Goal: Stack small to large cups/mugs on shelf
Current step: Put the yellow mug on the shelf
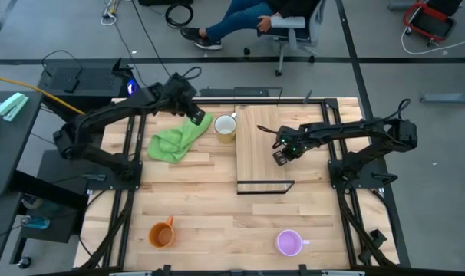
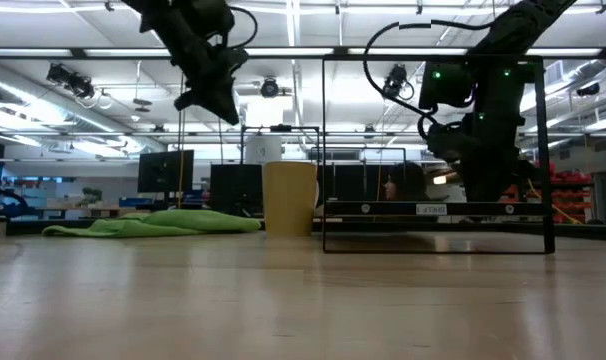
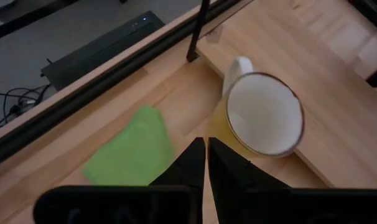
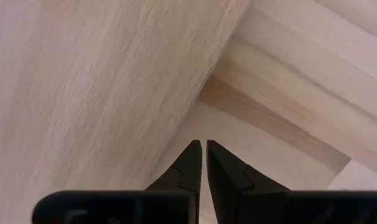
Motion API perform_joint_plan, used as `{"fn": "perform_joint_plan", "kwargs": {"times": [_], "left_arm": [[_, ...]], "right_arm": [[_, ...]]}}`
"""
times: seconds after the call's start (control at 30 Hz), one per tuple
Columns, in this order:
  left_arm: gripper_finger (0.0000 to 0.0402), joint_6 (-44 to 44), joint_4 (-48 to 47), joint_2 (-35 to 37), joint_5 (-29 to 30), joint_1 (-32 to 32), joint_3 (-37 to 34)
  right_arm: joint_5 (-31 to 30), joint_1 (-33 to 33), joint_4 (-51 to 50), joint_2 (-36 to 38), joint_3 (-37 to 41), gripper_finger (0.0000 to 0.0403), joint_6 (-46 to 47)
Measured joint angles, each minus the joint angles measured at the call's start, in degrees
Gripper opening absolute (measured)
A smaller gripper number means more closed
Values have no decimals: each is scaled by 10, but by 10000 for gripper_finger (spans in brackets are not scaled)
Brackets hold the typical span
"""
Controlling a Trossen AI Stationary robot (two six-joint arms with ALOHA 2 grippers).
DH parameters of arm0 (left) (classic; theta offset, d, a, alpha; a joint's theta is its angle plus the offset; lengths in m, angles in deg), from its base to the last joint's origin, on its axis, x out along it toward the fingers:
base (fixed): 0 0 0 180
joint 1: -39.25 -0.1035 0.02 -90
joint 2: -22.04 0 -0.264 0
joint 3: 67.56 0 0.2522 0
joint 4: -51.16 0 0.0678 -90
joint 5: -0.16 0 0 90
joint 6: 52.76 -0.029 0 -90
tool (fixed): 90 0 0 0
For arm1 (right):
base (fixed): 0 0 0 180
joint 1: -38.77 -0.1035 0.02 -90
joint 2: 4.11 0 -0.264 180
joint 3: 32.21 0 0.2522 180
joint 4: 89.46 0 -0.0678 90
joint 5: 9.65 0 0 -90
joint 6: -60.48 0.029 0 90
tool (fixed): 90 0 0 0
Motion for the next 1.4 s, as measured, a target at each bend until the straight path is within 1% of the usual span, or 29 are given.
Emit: {"fn": "perform_joint_plan", "kwargs": {"times": [0.2, 0.33, 0.43, 0.57, 0.67, 0.8, 0.97, 1.13, 1.3, 1.4], "left_arm": [[41, 5, 15, -46, -4, -6, 16], [51, 18, 30, -79, -46, -13, 28], [60, 16, 29, -100, -60, -19, 47], [77, -12, 25, -129, -64, -22, 71], [92, -37, 5, -149, -72, -17, 94], [105, -41, -3, -174, -75, -6, 110], [107, -32, -26, -196, -74, 8, 134], [108, -18, -22, -199, -74, 14, 145], [108, -35, -24, -199, -73, 20, 144], [108, -34, -24, -199, -58, 21, 144]], "right_arm": [[2, 0, -52, 70, 0, 32, -45], [2, 0, -52, 134, 0, 32, -63], [2, 0, -52, 182, 0, 32, -66], [20, 0, -52, 231, 0, 32, -88], [33, -1, -52, 254, 0, 32, -98], [34, -1, -52, 270, 0, 32, -102], [45, -1, -53, 270, 0, 32, -135], [51, -1, -53, 269, 0, 32, -170], [51, -1, -54, 268, 0, 32, -202], [51, -1, -53, 268, 0, 32, -219]]}}
